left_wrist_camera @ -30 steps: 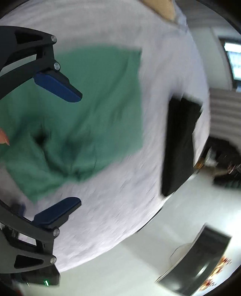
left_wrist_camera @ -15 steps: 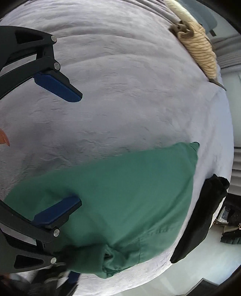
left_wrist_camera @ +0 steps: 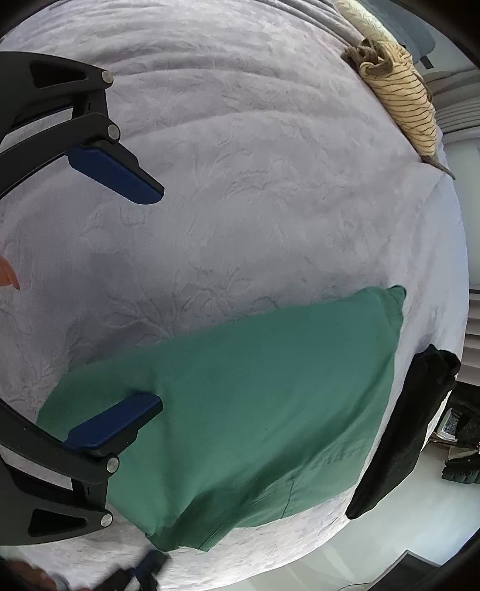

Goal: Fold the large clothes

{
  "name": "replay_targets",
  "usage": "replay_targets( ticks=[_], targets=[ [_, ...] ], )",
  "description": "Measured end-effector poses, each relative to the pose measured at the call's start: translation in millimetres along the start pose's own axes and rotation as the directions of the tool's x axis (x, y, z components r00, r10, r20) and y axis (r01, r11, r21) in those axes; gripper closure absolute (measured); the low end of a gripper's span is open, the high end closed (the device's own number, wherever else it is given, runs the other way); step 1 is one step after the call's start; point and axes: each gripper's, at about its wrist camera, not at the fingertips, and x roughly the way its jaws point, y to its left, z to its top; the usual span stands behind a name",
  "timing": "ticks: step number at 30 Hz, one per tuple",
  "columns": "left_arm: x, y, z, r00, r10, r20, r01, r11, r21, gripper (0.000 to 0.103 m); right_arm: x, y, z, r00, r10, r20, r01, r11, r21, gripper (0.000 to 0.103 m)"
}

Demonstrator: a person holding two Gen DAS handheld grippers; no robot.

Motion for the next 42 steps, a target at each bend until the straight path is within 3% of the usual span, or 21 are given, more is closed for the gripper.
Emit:
replay_targets(
  ticks=[1, 3, 7, 10, 13, 15, 17, 19, 23, 26, 31, 33, 37, 42],
  targets=[
    [-1, 1, 1, 1.0, 0.008, 0.003, -0.008, 1.0, -0.004, 0.0, -7, 14, 7, 1.0, 0.008, 0.017, -0.007, 0.998, -0.063, 0.078],
    [-2, 6, 4, 1.0, 0.019, 0.012, -0.019, 1.0, -0.021, 0.0, -8, 42, 24, 0.999, 0.039, 0.008, -0.037, 0.984, -0.175, 0.04],
    [-1, 10, 8, 1.0, 0.022, 0.018, -0.021, 0.998, -0.056, 0.0, 37, 86, 62, 0.994, 0.089, -0.069, -0.105, 0.956, -0.274, 0.037],
    [3, 10, 10, 1.0, 0.026, 0.014, -0.025, 0.997, -0.075, 0.0, 73, 89, 79, 0.984, 0.093, -0.149, -0.129, 0.958, -0.254, 0.037],
    [5, 12, 15, 1.0, 0.008, 0.012, -0.007, 0.994, -0.105, 0.0, 117, 91, 93, 0.976, 0.05, -0.211, -0.101, 0.967, -0.235, 0.042],
    [5, 10, 19, 1.0, 0.005, 0.019, -0.002, 0.994, -0.111, 0.0, 132, 92, 96, 0.967, 0.022, -0.254, -0.081, 0.971, -0.226, 0.1],
    [5, 7, 22, 1.0, 0.002, 0.029, 0.001, 0.995, -0.102, 0.0, 123, 104, 99, 0.977, 0.029, -0.211, -0.089, 0.955, -0.282, 0.1],
    [8, 0, 25, 0.999, -0.001, 0.033, 0.004, 0.997, -0.082, 0.0, 116, 112, 104, 0.989, -0.014, -0.147, -0.043, 0.926, -0.375, 0.1],
    [26, -16, 28, 0.999, -0.039, 0.028, 0.041, 0.998, -0.046, 0.0, 152, 84, 121, 0.974, -0.12, -0.19, 0.046, 0.935, -0.351, 0.1],
    [31, -22, 28, 0.999, -0.036, 0.027, 0.037, 0.999, -0.018, 0.0, 160, 69, 124, 0.976, -0.081, -0.2, 0.015, 0.95, -0.313, 0.1],
    [16, -15, 29, 0.999, -0.037, 0.014, 0.037, 0.999, -0.009, 0.0, 130, 66, 123, 0.981, -0.061, -0.184, 0.007, 0.96, -0.28, 0.099],
    [7, -13, 27, 0.998, -0.059, 0.017, 0.059, 0.998, -0.011, 0.0, 104, 70, 115, 0.988, -0.067, -0.136, 0.021, 0.95, -0.312, 0.093],
    [-5, -16, 15, 0.996, -0.087, 0.008, 0.087, 0.996, -0.009, 0.0, 59, 80, 79, 0.994, -0.065, -0.085, 0.027, 0.922, -0.387, 0.093],
    [5, -21, -9, 0.996, -0.075, -0.048, 0.075, 0.997, -0.002, 0.0, 50, 82, 46, 0.988, -0.079, -0.132, 0.015, 0.902, -0.432, 0.093]
  ],
)
